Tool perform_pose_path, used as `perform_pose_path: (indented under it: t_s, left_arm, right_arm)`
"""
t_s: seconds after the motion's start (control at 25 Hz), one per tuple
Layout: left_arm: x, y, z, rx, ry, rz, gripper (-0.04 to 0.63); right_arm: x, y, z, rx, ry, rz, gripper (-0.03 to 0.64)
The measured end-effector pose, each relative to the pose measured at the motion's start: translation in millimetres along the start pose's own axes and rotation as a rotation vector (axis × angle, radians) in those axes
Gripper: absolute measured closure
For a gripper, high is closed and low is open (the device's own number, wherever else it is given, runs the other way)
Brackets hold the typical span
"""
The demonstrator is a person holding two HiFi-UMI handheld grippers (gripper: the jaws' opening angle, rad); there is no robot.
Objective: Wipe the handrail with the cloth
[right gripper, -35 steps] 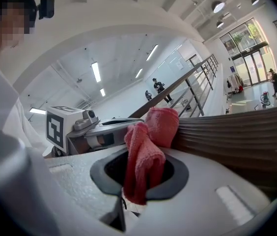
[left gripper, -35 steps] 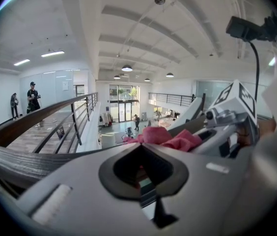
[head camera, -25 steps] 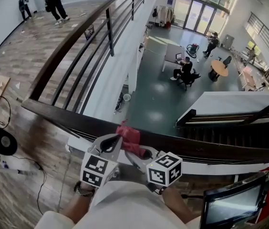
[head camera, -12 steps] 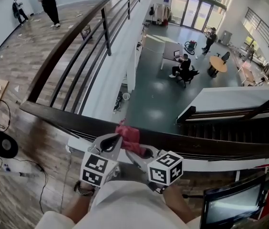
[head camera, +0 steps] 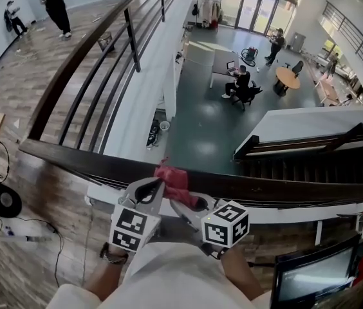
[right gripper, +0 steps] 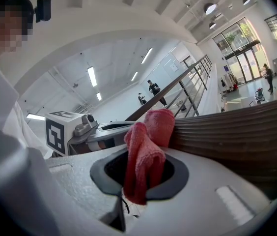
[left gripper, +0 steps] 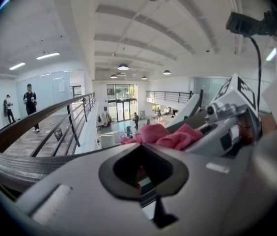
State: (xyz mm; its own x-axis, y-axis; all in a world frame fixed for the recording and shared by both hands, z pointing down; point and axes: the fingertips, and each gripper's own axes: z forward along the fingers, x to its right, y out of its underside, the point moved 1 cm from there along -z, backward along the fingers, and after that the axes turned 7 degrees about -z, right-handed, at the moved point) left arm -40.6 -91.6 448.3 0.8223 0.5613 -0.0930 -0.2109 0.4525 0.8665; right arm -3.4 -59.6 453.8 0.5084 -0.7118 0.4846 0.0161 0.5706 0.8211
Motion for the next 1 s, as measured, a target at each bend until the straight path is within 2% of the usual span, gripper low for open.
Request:
perform_pose_path:
  t_s: [0.52, 1.0]
  left_arm:
    - [4, -3, -2, -0.008, -0.025, 0.043, 0.592]
    - [27, -8, 12, -0.025, 0.011, 0.073, 0.592]
  right_arm:
    - [0, -2, -4, -0.006, -0.008, -0.017, 0.555]
    - [11, 0, -26, 0.014, 0.011, -0.003, 0.555]
